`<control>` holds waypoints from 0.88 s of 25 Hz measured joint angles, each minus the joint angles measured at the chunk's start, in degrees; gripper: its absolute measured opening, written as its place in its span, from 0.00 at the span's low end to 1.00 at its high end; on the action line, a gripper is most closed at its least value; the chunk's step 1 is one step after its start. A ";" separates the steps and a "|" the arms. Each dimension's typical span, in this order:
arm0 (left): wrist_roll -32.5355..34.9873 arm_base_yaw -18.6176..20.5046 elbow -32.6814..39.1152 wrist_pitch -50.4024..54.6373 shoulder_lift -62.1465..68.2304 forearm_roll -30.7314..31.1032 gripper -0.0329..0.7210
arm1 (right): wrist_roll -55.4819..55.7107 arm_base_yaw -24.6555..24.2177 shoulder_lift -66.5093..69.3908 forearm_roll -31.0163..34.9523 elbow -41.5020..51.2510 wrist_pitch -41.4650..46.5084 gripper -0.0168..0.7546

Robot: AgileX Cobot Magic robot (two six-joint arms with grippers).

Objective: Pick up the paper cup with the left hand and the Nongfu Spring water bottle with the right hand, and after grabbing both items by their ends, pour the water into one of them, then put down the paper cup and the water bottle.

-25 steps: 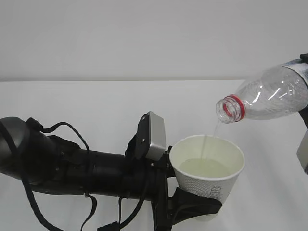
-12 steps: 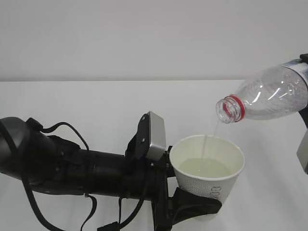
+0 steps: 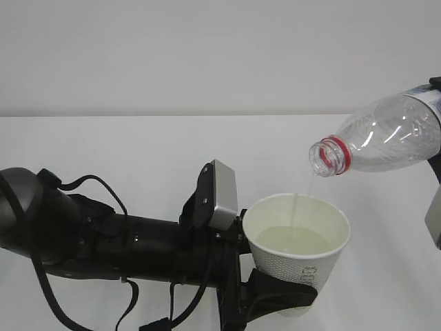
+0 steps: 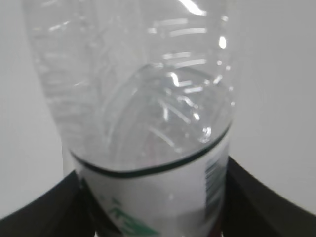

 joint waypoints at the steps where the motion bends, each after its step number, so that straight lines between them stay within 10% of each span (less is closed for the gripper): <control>1: 0.00 0.00 0.00 0.00 0.00 0.00 0.74 | 0.00 0.00 0.00 0.00 0.00 0.00 0.65; 22: 0.00 0.00 0.00 0.09 0.00 0.00 0.74 | -0.21 0.00 0.00 0.00 0.00 0.00 0.65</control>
